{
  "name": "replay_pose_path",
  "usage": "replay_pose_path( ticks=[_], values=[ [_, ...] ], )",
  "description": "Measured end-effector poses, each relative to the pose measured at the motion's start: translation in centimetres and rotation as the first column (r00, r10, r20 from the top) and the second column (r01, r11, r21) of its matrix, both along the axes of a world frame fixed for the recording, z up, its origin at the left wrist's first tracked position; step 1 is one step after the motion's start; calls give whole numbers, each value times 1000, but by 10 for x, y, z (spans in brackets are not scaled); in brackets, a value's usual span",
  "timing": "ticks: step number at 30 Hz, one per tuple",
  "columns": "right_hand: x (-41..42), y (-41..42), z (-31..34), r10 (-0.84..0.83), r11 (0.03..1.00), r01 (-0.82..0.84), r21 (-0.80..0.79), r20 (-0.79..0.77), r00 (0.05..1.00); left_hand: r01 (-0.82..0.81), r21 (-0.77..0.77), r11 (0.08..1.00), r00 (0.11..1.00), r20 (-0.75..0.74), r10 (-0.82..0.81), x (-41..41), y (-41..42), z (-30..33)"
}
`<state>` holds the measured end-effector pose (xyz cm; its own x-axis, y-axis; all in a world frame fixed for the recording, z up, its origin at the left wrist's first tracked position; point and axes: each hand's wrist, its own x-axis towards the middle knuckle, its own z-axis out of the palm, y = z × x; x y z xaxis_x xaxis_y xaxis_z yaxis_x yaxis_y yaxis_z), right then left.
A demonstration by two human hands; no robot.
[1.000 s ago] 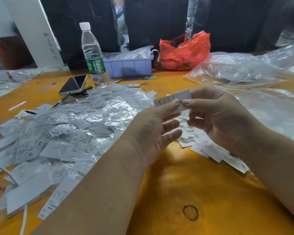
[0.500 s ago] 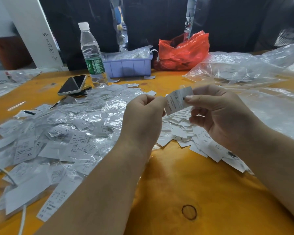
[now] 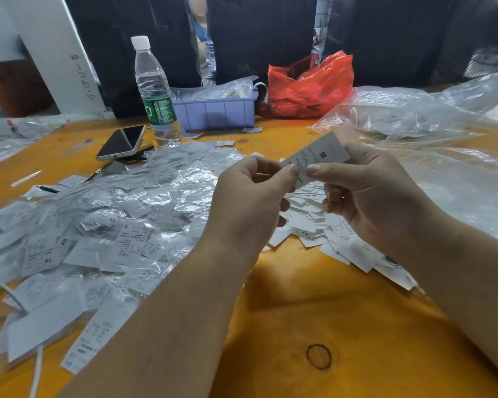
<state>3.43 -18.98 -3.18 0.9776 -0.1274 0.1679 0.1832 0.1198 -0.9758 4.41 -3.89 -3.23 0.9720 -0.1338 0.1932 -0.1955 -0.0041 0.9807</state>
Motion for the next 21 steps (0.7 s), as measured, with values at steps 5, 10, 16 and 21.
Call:
replay_pose_path(
  ticks=[5, 10, 16, 21],
  values=[
    [-1, 2, -1, 60, 998, -61, -2, -29, 998, 48, -28, 998, 998, -32, -49, -1, 0, 0],
    [-3, 4, 2, 140, 989, -137, 48, -60, 988, 47, -77, 996, 994, -99, -55, 2, 1, 0],
    [-1, -1, 4, 8, 993, -2, 117, -51, 999, 47, -90, 995, 991, -125, -58, 3, 0, -1],
    [-3, 6, 1, 81, 994, -75, 82, -66, 995, 76, -80, 994, 989, -117, -85, 2, 1, -2]
  ],
)
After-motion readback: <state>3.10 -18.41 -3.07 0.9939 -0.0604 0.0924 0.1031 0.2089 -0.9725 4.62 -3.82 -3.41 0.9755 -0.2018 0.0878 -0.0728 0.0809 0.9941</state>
